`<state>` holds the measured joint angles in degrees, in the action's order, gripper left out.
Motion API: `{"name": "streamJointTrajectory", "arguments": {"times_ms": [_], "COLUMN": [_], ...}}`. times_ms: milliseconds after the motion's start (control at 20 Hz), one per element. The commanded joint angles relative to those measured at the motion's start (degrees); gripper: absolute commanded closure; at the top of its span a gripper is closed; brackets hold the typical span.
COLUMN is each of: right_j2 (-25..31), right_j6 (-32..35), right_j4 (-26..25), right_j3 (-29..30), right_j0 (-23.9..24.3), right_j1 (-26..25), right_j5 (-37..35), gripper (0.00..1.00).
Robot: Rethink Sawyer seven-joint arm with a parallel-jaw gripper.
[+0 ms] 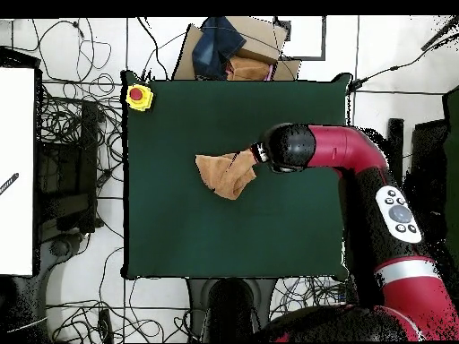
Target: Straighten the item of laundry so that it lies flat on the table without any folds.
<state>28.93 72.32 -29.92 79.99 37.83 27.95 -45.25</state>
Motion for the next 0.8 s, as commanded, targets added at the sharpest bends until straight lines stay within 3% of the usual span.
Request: {"name": "streamJointTrajectory", "arguments": {"times_ms": [50,800], "right_j2": [5.12,5.22], "right_j6": [-10.26,-10.05], "right_j4": [-1.40,-4.90], "right_j3": [-0.13,0.14], "right_j0": [-0.33,0.94], "right_j1": [-2.63,-5.67], "right_j5": [-0.39,4.54], "gripper": [0.00,0.00]}}
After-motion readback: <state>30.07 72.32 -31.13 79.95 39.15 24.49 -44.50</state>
